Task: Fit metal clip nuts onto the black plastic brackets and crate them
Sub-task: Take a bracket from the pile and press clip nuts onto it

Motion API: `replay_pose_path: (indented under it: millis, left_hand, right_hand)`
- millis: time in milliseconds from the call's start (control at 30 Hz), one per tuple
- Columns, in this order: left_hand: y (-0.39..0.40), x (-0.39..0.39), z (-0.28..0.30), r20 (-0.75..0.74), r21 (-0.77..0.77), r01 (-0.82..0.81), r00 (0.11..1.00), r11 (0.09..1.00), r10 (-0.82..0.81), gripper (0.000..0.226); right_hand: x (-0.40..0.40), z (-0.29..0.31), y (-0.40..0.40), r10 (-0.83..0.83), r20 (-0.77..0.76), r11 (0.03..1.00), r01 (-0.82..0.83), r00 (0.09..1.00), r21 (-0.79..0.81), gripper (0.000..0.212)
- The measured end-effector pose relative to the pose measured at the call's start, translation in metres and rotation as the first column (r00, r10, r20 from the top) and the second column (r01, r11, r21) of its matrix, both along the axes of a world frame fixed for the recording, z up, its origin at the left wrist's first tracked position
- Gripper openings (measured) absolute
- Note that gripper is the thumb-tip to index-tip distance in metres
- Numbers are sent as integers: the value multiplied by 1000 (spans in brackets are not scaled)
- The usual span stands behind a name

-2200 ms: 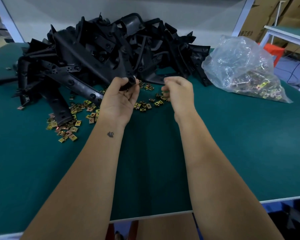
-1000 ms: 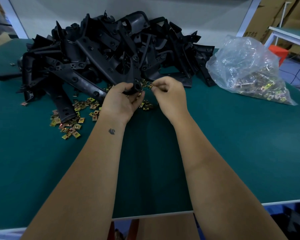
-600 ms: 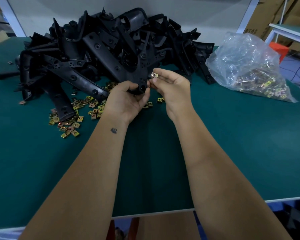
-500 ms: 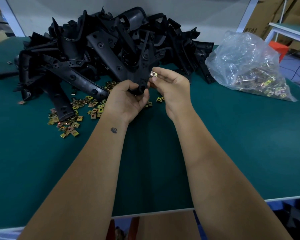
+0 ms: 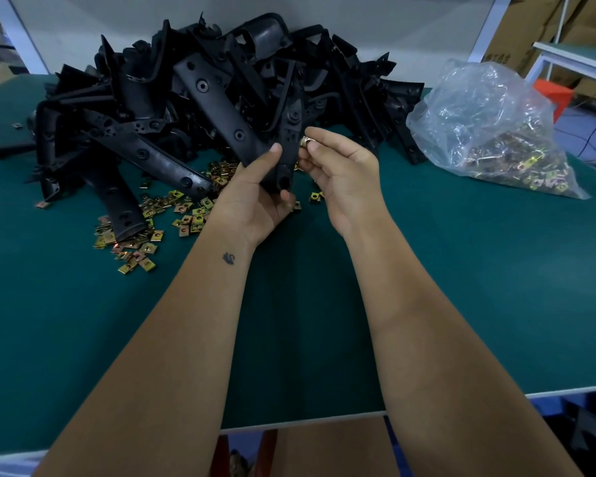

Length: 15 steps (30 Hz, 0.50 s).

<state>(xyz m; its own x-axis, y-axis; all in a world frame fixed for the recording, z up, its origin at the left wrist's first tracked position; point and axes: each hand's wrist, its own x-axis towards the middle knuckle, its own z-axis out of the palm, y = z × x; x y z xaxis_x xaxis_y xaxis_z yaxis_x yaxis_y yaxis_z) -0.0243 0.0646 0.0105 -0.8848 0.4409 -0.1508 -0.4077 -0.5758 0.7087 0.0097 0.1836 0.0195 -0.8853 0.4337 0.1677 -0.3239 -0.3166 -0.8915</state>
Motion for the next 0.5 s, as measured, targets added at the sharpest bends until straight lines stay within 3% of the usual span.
replay_pose_path:
  millis: [233,500]
  left_hand:
    - [-1,-2,-2,-50,-26,23,998,999,-24,32]
    - [0,0,-3,-119,-59,47,991,997,-54,15]
  right_hand:
    - [1,1,1,8,-5,1000,-8,1000,6,18]
    - [4,5,0,26,-11,998,-27,1000,-49,20]
